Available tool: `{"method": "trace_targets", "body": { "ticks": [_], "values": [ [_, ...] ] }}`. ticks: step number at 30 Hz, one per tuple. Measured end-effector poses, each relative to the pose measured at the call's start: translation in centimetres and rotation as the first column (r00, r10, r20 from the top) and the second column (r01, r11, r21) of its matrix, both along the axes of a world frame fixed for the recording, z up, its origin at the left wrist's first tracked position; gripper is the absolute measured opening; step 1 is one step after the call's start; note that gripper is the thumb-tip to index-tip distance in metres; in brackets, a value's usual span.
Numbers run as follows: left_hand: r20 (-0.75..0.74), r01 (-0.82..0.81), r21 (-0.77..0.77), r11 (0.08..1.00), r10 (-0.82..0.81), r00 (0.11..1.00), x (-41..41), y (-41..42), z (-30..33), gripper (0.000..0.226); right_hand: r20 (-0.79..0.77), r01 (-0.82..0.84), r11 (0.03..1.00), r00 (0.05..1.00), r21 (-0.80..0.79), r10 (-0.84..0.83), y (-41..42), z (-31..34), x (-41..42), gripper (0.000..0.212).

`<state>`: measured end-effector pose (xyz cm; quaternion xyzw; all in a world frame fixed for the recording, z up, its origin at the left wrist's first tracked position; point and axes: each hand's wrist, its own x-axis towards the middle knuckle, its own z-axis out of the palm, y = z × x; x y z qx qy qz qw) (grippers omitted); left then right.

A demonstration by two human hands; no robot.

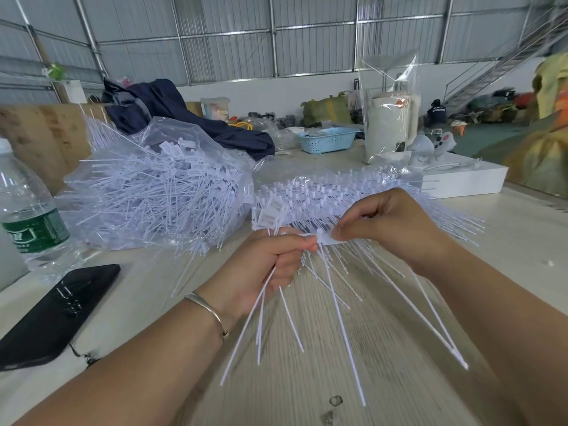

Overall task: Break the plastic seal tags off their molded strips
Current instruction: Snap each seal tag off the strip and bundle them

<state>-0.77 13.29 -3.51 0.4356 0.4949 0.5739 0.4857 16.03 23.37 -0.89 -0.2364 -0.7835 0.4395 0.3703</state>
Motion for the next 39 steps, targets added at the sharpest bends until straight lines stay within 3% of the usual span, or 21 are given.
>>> {"method": "trace_targets", "body": {
  "ticks": [6,11,17,20,23,27,30,34,37,39],
  "values": [
    [-0.050,0.088,-0.033,0.996,-0.090,0.995,-0.4,-0.1,0.3,0.008,0.060,-0.003,1.000,0.998,0.007,0.002,-0.2,0.4,0.2,0.004],
    [-0.126,0.244,-0.166,0.956,-0.266,0.956,-0.4,-0.1,0.1,0.011,0.085,-0.060,0.998,0.995,0.005,0.059,0.0,0.6,0.8,0.003],
    [-0.117,0.428,-0.315,0.847,-0.483,0.868,-0.7,-0.5,0.2,0.018,0.226,-0.212,0.977,0.953,0.018,0.203,-0.2,0.4,0.7,0.006],
    [-0.160,0.462,-0.376,0.803,-0.548,0.821,-0.2,-0.9,-0.3,0.017,0.178,-0.159,0.987,0.971,-0.003,0.157,0.8,0.7,1.4,0.012],
    [-0.222,0.416,-0.287,0.863,-0.482,0.847,0.0,-0.7,-0.6,0.023,0.038,-0.084,0.995,0.996,-0.046,0.085,1.6,0.5,2.0,0.009],
    [-0.228,0.288,-0.171,0.942,-0.322,0.919,-0.6,-0.4,-0.8,0.043,-0.029,-0.129,0.991,0.991,-0.031,0.128,1.2,0.2,1.3,0.007],
    [-0.116,0.159,-0.139,0.977,-0.175,0.978,-0.9,-0.2,-0.8,0.044,-0.070,-0.149,0.988,0.987,-0.036,0.147,0.9,0.4,0.9,0.016],
    [0.041,0.030,-0.142,0.989,-0.025,0.999,-0.7,0.0,-0.8,0.034,-0.082,-0.061,0.992,0.995,-0.106,0.052,1.3,0.3,0.7,0.027],
    [0.085,0.018,-0.161,0.987,-0.004,0.996,-0.5,0.1,-0.8,0.044,-0.042,-0.062,0.991,0.997,-0.116,0.057,1.2,0.2,0.7,0.019],
    [0.152,0.021,-0.161,0.987,0.004,0.988,-0.5,0.1,-0.8,0.054,-0.023,-0.086,0.992,0.996,-0.090,0.084,1.1,0.0,0.6,0.028]
  ]
}}
